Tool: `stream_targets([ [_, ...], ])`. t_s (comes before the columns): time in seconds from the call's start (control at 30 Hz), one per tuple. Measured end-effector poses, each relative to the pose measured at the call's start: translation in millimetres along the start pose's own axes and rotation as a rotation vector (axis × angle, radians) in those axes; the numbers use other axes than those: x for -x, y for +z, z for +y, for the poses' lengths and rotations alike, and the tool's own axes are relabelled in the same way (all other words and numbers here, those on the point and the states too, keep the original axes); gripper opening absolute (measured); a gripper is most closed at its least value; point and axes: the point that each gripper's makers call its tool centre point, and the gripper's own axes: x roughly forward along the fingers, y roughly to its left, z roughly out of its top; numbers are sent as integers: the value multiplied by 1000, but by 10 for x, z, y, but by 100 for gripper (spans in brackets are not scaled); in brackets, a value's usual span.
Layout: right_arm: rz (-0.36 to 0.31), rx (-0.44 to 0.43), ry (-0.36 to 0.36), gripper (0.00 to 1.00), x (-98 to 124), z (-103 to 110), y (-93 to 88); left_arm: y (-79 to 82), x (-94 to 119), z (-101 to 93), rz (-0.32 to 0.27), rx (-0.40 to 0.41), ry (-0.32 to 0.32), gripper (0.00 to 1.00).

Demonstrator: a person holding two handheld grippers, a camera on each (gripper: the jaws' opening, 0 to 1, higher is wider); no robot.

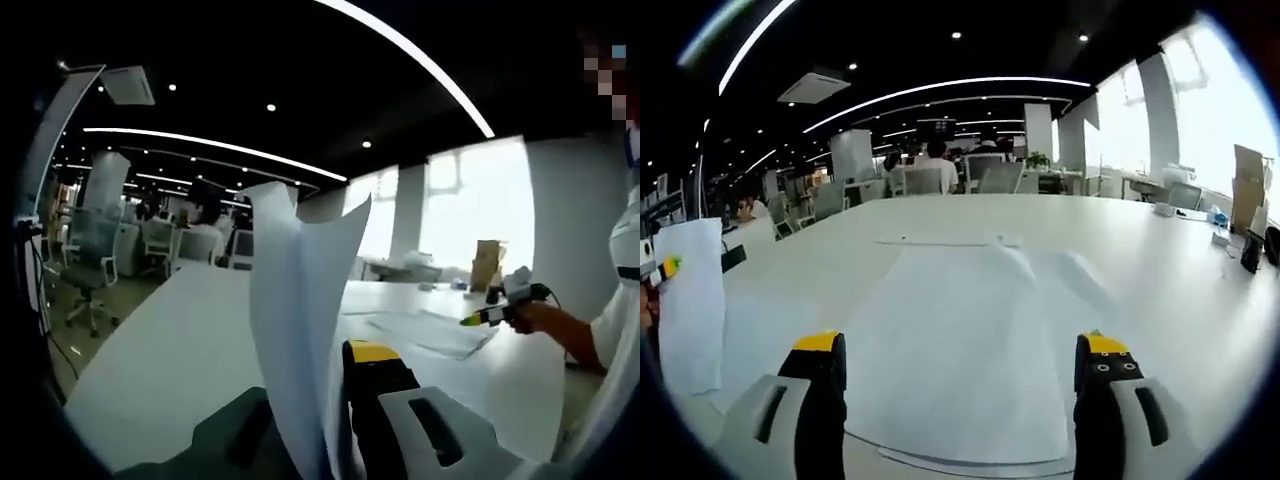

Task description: Organize the stack of printing papers by aligning and flattening the scattered papers on the table

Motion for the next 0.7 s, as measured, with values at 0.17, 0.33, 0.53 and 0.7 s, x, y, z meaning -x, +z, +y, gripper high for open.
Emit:
stream_targets([
  [0.17,7,11,4,90,-37,9,-21,8,-4,9,-1,-3,4,6],
  [0.33,34,5,-6,89,-92,-34,-108,25,4,10,0,-9,6,6],
  [0.53,50,0,-20,90,-151,-54,-161,51,33,6,-13,-9,15,6],
  [0.7,50,8,-18,89,-218,-48,-172,29,28,-19,-5,-13,12,6],
])
